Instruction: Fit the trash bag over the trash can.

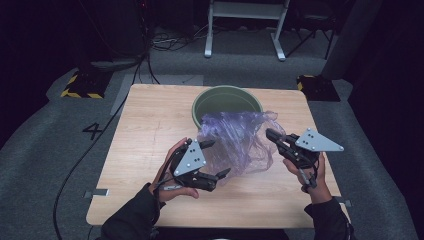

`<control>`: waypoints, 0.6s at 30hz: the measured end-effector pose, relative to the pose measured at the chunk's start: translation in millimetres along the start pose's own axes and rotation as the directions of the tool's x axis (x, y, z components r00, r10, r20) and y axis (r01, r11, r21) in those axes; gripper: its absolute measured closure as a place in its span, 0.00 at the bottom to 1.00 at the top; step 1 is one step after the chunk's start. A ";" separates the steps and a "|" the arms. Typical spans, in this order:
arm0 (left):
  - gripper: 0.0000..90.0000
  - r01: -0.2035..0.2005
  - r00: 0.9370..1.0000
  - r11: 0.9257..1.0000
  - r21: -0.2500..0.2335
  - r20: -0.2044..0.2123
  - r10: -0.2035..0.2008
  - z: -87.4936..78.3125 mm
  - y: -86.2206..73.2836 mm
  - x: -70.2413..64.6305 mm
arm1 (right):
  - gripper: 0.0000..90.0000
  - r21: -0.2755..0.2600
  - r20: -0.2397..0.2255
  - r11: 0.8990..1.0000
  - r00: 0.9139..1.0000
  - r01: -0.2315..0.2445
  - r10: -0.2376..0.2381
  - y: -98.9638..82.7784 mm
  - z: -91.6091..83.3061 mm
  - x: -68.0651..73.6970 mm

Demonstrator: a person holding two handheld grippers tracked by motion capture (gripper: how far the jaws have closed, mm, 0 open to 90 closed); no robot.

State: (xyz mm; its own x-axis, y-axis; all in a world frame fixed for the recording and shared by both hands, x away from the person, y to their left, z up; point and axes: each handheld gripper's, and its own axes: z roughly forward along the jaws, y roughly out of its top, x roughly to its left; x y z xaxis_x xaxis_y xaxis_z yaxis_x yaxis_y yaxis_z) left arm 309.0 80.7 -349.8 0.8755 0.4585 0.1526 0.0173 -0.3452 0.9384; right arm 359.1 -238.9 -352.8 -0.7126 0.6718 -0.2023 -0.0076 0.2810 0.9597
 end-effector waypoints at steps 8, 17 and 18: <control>0.17 -0.045 0.999 0.999 0.010 0.006 0.045 14.9 14.1 -14.1 | 0.97 0.000 -0.005 1.000 1.000 0.003 -0.003 3.8 3.2 3.4; 0.44 -0.030 0.994 0.999 0.027 -0.104 0.032 24.8 12.8 0.0 | 0.95 -0.001 -0.027 1.000 0.999 0.018 -0.018 5.8 4.8 7.7; 0.54 -0.021 0.990 0.999 0.035 -0.136 0.025 22.5 12.1 7.7 | 0.95 0.001 -0.027 1.000 0.999 0.023 -0.023 6.1 4.9 7.8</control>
State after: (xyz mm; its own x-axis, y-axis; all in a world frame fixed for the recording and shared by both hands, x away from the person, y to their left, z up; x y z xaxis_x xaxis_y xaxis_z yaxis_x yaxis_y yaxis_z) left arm 326.8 61.6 -344.2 0.8016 0.5570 0.2173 0.0157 -0.3830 0.9236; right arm 356.9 -228.6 -349.5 -0.7309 0.6463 -0.2191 -0.0231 0.2974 0.9545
